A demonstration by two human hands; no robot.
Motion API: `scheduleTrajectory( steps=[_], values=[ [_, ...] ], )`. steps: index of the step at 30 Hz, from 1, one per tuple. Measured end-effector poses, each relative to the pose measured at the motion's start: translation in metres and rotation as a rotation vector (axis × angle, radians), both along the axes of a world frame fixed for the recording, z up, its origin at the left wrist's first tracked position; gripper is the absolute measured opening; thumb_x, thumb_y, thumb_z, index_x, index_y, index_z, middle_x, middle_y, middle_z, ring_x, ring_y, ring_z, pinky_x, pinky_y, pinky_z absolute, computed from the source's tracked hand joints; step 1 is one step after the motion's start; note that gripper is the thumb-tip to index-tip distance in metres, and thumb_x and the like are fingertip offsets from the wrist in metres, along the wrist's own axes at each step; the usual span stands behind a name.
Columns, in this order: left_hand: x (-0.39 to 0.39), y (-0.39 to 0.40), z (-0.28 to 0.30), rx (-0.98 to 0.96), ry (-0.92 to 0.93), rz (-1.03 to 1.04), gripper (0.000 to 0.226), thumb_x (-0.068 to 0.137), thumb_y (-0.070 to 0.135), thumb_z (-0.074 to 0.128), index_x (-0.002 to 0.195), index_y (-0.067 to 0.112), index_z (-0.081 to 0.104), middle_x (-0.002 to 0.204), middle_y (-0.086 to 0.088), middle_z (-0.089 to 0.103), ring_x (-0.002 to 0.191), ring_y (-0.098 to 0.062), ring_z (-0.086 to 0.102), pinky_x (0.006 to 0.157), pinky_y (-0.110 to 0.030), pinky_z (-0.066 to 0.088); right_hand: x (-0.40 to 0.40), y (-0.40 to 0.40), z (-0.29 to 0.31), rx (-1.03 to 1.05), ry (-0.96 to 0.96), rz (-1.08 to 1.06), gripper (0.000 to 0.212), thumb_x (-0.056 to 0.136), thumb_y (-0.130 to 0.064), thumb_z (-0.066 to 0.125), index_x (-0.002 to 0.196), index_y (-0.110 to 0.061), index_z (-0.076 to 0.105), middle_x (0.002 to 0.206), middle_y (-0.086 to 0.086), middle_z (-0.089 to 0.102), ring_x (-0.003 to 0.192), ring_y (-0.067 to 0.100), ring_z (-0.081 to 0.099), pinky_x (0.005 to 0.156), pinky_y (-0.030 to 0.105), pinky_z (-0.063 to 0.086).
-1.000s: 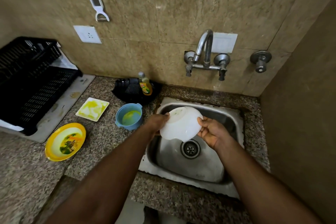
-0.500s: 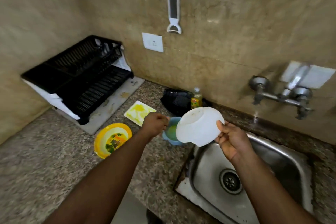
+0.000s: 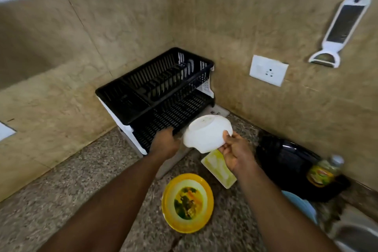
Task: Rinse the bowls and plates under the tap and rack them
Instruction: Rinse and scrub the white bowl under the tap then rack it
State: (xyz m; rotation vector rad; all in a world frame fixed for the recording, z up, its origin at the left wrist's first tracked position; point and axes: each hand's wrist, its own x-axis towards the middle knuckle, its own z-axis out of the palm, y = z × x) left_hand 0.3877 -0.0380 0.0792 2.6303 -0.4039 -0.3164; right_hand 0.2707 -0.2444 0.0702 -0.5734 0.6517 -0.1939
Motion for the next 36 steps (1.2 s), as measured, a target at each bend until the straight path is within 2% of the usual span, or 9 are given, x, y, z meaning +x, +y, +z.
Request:
scheduleTrajectory(
  steps=[6,9,15,18,21,28,30,33,36],
  values=[
    [0.077,-0.001,-0.041,-0.012,0.073,0.067,0.038,0.103,0.035,0.056,0.128,0.008,0.059,0.126,-0.016,0.065,0.111,-0.03,0.061,0.077,-0.027,0.04,0.114,-0.002,-0.039,-0.013,-0.034,-0.03,0.03,0.102,-0.005,0.055,0.132,-0.01,0.054,0.132,0.01,0.06,0.1,0.021,0.064,0.074,0.039,0.057],
    [0.107,-0.009,-0.058,-0.013,0.153,0.099,0.057,0.106,0.044,0.047,0.152,0.01,0.042,0.148,-0.017,0.053,0.131,-0.034,0.053,0.098,-0.033,0.044,0.163,-0.008,-0.058,-0.031,-0.052,-0.043,0.036,0.103,-0.005,0.054,0.138,-0.01,0.052,0.133,0.009,0.059,0.106,0.024,0.063,0.073,0.038,0.058],
    [0.156,-0.011,-0.084,0.049,0.264,0.101,0.07,0.103,0.054,0.048,0.157,0.011,0.035,0.161,-0.018,0.037,0.146,-0.036,0.039,0.117,-0.039,0.033,0.246,-0.011,-0.084,-0.078,-0.025,-0.02,0.036,0.101,-0.005,0.057,0.138,-0.004,0.056,0.137,0.015,0.062,0.115,0.03,0.064,0.072,0.038,0.062],
    [0.166,-0.004,-0.098,0.026,0.335,0.075,0.085,0.092,0.068,0.055,0.158,0.018,0.036,0.165,-0.015,0.031,0.148,-0.036,0.034,0.12,-0.04,0.03,0.282,-0.008,-0.095,-0.084,-0.007,-0.007,0.038,0.1,-0.004,0.059,0.139,-0.005,0.057,0.135,0.018,0.064,0.122,0.034,0.063,0.085,0.045,0.061],
    [0.17,0.0,-0.11,-0.032,0.37,0.108,0.117,0.063,0.098,0.048,0.155,0.027,0.041,0.165,-0.01,0.033,0.148,-0.033,0.035,0.122,-0.043,0.031,0.306,-0.004,-0.1,-0.093,0.002,0.006,0.036,0.1,-0.002,0.058,0.136,-0.002,0.059,0.131,0.019,0.066,0.113,0.033,0.066,0.086,0.048,0.059],
    [0.173,-0.004,-0.121,-0.078,0.384,0.131,0.095,0.08,0.072,0.069,0.155,0.022,0.041,0.167,-0.008,0.025,0.151,-0.032,0.029,0.123,-0.042,0.028,0.331,-0.001,-0.115,-0.208,0.066,0.024,0.03,0.101,-0.003,0.058,0.13,-0.005,0.061,0.124,0.015,0.069,0.107,0.029,0.069,0.094,0.052,0.057],
    [0.173,-0.006,-0.122,-0.084,0.373,0.139,0.093,0.08,0.069,0.072,0.154,0.02,0.043,0.165,-0.01,0.028,0.149,-0.033,0.031,0.122,-0.041,0.03,0.335,-0.004,-0.119,-0.348,0.142,-0.019,0.024,0.1,-0.011,0.062,0.124,-0.01,0.063,0.117,0.011,0.07,0.1,0.027,0.069,0.093,0.052,0.058],
    [0.173,-0.006,-0.123,-0.06,0.361,0.136,0.097,0.079,0.071,0.071,0.156,0.021,0.041,0.167,-0.012,0.023,0.151,-0.034,0.029,0.123,-0.042,0.027,0.342,-0.012,-0.126,-0.692,0.347,-0.001,0.041,0.099,-0.026,0.063,0.135,-0.009,0.058,0.127,0.016,0.066,0.113,0.036,0.064,0.101,0.052,0.054],
    [0.171,-0.005,-0.123,-0.076,0.362,0.143,0.098,0.078,0.074,0.069,0.156,0.021,0.04,0.167,-0.011,0.023,0.151,-0.034,0.029,0.123,-0.043,0.028,0.341,-0.015,-0.112,-1.074,0.557,0.162,0.039,0.103,-0.029,0.054,0.133,-0.005,0.059,0.13,0.016,0.064,0.12,0.035,0.061,0.101,0.038,0.05]
  ],
)
